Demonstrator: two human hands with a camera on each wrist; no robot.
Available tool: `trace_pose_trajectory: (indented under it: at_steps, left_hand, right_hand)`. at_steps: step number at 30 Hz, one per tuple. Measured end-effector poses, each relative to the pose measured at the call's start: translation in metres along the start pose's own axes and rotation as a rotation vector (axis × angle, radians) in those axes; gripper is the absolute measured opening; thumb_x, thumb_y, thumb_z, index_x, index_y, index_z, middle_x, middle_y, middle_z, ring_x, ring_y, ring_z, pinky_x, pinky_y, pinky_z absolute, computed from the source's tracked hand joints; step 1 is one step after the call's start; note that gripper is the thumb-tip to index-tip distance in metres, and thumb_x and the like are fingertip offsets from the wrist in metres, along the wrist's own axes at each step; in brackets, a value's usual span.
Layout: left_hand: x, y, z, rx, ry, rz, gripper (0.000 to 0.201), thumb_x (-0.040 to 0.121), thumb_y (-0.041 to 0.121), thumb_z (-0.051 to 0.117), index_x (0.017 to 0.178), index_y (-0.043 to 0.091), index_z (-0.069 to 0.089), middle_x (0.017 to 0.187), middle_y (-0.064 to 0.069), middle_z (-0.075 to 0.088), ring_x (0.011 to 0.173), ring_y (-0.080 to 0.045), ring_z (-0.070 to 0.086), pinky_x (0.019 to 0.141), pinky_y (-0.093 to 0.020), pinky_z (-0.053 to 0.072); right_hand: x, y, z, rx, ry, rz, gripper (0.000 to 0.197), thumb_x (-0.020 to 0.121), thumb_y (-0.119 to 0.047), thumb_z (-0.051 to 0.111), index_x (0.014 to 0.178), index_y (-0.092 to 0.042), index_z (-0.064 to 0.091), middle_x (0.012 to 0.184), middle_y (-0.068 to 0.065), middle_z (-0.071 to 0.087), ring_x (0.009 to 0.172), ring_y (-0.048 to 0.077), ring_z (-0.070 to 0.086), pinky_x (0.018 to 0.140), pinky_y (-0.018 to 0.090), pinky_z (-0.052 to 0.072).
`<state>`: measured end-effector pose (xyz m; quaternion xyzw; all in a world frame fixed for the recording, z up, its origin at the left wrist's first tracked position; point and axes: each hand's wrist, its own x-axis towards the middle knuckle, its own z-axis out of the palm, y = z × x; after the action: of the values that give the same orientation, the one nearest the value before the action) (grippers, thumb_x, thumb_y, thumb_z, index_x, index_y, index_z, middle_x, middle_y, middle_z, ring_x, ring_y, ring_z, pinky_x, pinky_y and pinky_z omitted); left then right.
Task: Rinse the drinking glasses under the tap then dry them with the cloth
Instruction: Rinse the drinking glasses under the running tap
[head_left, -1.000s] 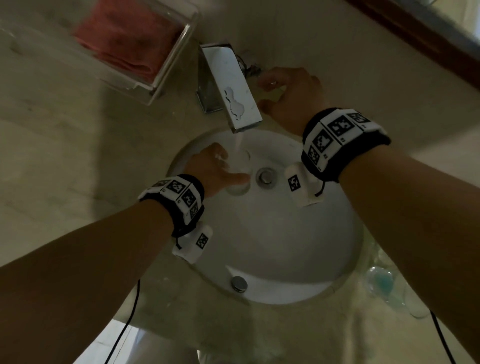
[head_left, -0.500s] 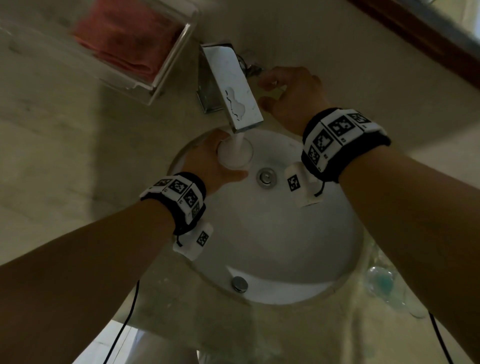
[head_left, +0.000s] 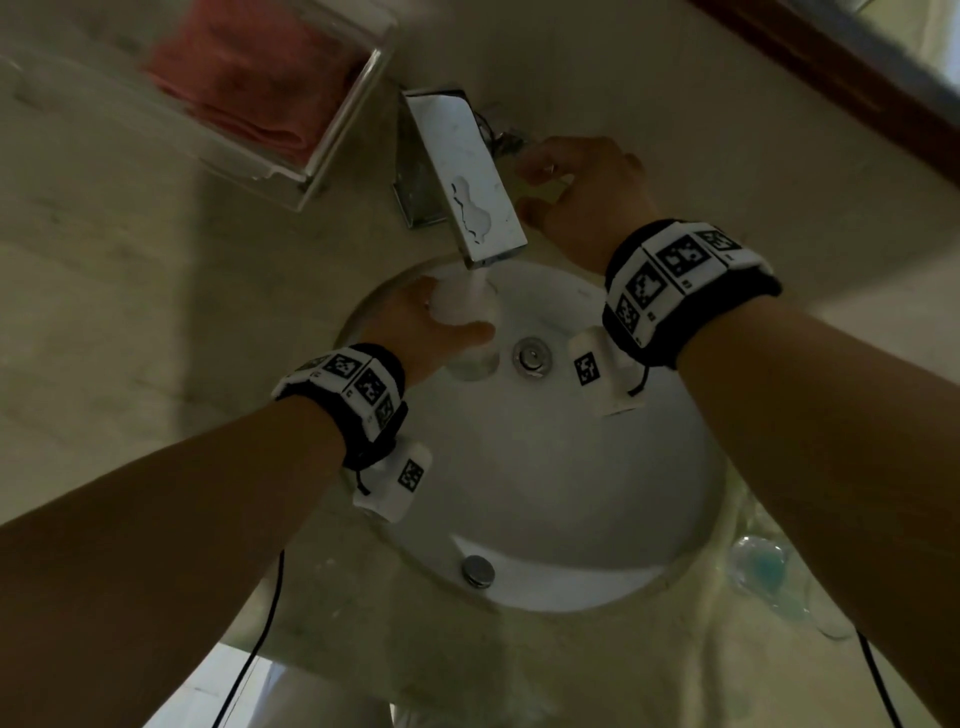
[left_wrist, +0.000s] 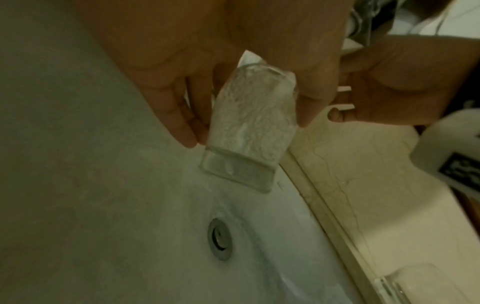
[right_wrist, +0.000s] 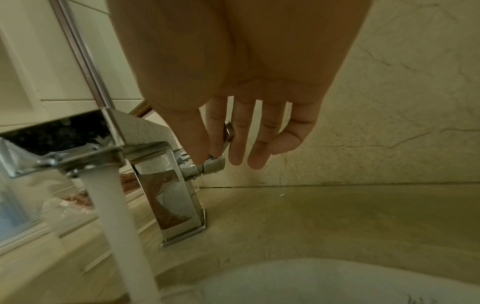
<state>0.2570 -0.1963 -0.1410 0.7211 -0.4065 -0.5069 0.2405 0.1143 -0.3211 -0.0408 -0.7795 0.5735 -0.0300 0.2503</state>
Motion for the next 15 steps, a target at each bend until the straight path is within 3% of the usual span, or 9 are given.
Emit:
trace_pose_trajectory:
  at_steps: [2,3,5,6,7,9,12,15]
  left_hand:
    - [0.0,0.001,0.003,-0.021,-0.034,-0.076,0.07,0.079,0.054,0.074,0.136,0.017,0.055,0.129,0.002,0.062,0.118,-0.022,0.059,0.098,-0.031,0.045]
    - [-0.001,0.002,0.005,-0.046,-0.056,-0.133,0.077,0.079,0.06,0.071,0.139,0.015,0.053,0.132,-0.002,0.06,0.12,-0.024,0.058,0.099,-0.032,0.044]
    - [0.0,0.002,0.009,-0.139,-0.074,-0.219,0.107,0.061,0.078,0.066,0.145,0.015,0.046,0.141,-0.006,0.056,0.124,-0.028,0.057,0.105,-0.04,0.046]
    - [0.0,0.002,0.011,-0.194,-0.07,-0.247,0.114,0.056,0.08,0.064,0.147,0.016,0.042,0.141,-0.007,0.055,0.123,-0.028,0.057,0.102,-0.041,0.049]
    - [0.0,0.002,0.013,-0.256,-0.065,-0.287,0.11,0.062,0.076,0.066,0.15,0.016,0.039,0.137,-0.005,0.056,0.118,-0.026,0.057,0.092,-0.037,0.053]
    - [0.003,0.001,0.015,-0.388,-0.064,-0.367,0.084,0.081,0.061,0.067,0.145,0.012,0.042,0.119,-0.004,0.06,0.101,-0.022,0.06,0.073,-0.03,0.053]
    - [0.003,0.0,0.015,-0.476,-0.118,-0.419,0.054,0.086,0.055,0.065,0.112,0.008,0.06,0.095,-0.006,0.062,0.084,-0.022,0.062,0.077,-0.036,0.056]
    - [0.005,-0.002,0.015,-0.526,-0.16,-0.473,0.051,0.085,0.058,0.065,0.108,0.012,0.059,0.094,-0.007,0.06,0.083,-0.025,0.064,0.073,-0.039,0.058]
  right_hand:
    - [0.0,0.0,0.0,-0.006,0.005,0.004,0.031,0.089,-0.033,0.066,0.12,-0.033,0.064,0.121,-0.013,0.064,0.111,0.014,0.057,0.086,0.017,0.031]
    - [0.0,0.0,0.0,-0.004,0.008,0.006,0.032,0.088,-0.033,0.066,0.12,-0.033,0.064,0.121,-0.013,0.064,0.112,0.014,0.057,0.086,0.017,0.033]
    - [0.0,0.0,0.0,0.009,0.011,0.008,0.031,0.088,-0.033,0.066,0.119,-0.033,0.064,0.12,-0.013,0.065,0.11,0.016,0.058,0.087,0.018,0.036]
    - [0.001,0.001,0.0,0.011,0.012,0.007,0.03,0.088,-0.034,0.066,0.118,-0.033,0.064,0.119,-0.013,0.065,0.11,0.016,0.058,0.086,0.018,0.036]
    - [0.001,0.001,0.0,0.006,0.013,0.006,0.03,0.088,-0.034,0.066,0.118,-0.032,0.064,0.119,-0.012,0.065,0.111,0.016,0.057,0.086,0.018,0.034]
    - [0.001,0.001,0.001,0.001,0.017,0.004,0.029,0.088,-0.034,0.066,0.117,-0.031,0.065,0.118,-0.012,0.065,0.112,0.016,0.057,0.085,0.019,0.033]
    - [0.002,0.002,0.002,0.013,0.022,0.01,0.028,0.086,-0.034,0.066,0.115,-0.032,0.065,0.118,-0.012,0.064,0.111,0.015,0.057,0.084,0.018,0.033]
    - [0.003,0.003,0.002,0.002,0.02,0.007,0.028,0.087,-0.034,0.066,0.115,-0.033,0.065,0.118,-0.012,0.063,0.115,0.013,0.054,0.084,0.018,0.031]
